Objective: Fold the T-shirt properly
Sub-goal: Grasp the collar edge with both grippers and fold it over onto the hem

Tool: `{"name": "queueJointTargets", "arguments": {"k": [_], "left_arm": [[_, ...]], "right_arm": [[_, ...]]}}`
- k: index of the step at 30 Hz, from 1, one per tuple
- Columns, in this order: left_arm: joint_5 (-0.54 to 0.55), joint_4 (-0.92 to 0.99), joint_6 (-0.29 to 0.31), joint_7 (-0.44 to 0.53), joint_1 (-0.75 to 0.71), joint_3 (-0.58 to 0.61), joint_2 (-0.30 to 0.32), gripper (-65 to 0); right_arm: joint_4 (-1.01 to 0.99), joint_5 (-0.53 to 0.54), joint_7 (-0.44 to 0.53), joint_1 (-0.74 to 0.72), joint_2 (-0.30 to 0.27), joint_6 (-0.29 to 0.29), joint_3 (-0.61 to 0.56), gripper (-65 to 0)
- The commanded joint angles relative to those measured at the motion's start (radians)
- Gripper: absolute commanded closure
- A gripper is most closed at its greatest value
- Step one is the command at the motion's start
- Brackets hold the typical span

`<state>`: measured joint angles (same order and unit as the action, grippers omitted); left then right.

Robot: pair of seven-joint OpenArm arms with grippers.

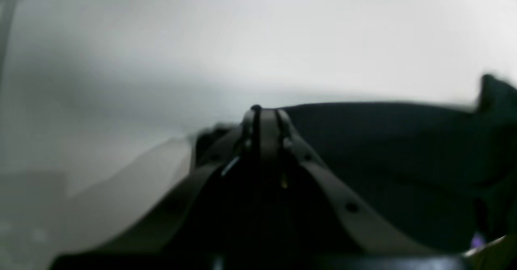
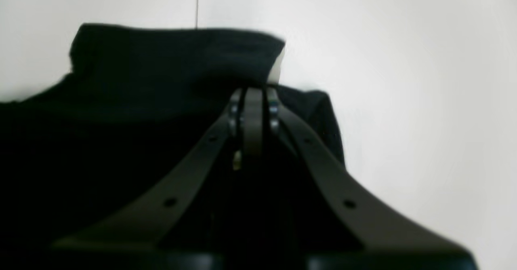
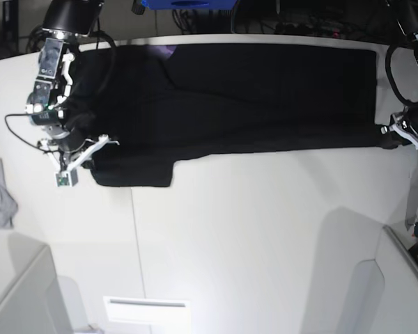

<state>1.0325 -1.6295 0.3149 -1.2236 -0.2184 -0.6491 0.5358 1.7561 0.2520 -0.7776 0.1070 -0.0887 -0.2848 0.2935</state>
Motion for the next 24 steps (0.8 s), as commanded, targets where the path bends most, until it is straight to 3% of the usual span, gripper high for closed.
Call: {"name": "queueJointTargets", "arguments": {"k": [1,8,24], "left_arm": [[0.021,-0.022,0.003,0.017,-0.003,-0.01,0.023,0.0],[0.021,-0.03,0.005,0.018,-0.057,-0.05,0.025,0.0],[0.022,-0.122,0.005,0.015,-0.111,-0.056,0.028,0.0]], "right_arm": [[0.051,0.028,0.03,0.006,-0.01,0.0,0.025,0.0],[0.222,0.114,-0.046,0.125,0.008,0.0,0.074,0.0],[0.265,0.283,-0.075,0.267,0.016,0.0,0.221,0.0]]}}
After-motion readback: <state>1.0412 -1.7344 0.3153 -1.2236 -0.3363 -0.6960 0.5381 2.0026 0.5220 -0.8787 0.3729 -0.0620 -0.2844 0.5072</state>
